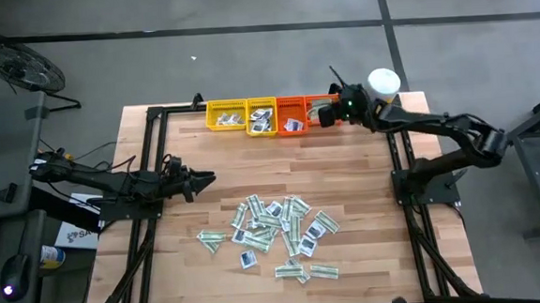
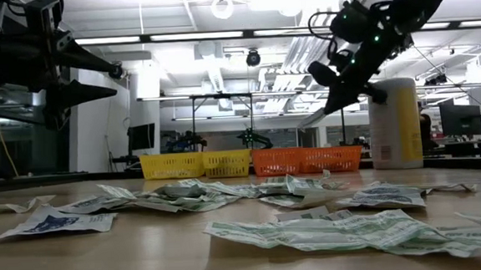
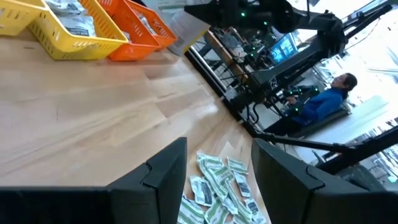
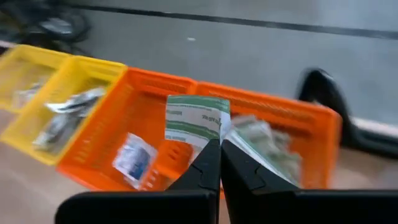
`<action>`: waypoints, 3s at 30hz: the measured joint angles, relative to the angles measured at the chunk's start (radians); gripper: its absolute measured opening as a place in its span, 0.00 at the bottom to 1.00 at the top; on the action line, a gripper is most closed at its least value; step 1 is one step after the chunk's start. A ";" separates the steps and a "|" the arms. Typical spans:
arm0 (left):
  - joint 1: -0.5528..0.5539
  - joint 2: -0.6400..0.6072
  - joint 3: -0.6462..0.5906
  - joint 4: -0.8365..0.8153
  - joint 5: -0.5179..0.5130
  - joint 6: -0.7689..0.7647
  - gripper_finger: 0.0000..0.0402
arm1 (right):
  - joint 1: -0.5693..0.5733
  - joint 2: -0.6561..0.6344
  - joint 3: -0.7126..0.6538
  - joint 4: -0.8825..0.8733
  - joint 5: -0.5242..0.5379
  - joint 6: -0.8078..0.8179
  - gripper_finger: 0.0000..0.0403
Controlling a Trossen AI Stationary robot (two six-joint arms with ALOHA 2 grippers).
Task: Pick & Place First Aid Supplies
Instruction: Put the green pad into the right orange bin
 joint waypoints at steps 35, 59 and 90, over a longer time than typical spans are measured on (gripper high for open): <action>0.000 0.000 0.000 -0.001 -0.010 -0.034 0.44 | -0.046 0.136 0.001 0.136 -0.175 0.093 0.35; 0.000 0.000 0.000 -0.033 0.095 -0.026 0.44 | 0.432 0.053 0.000 -0.088 -0.714 0.130 0.28; 0.000 0.000 0.000 -0.052 0.207 0.001 0.44 | 1.124 0.111 0.000 -0.397 -0.316 -0.389 0.40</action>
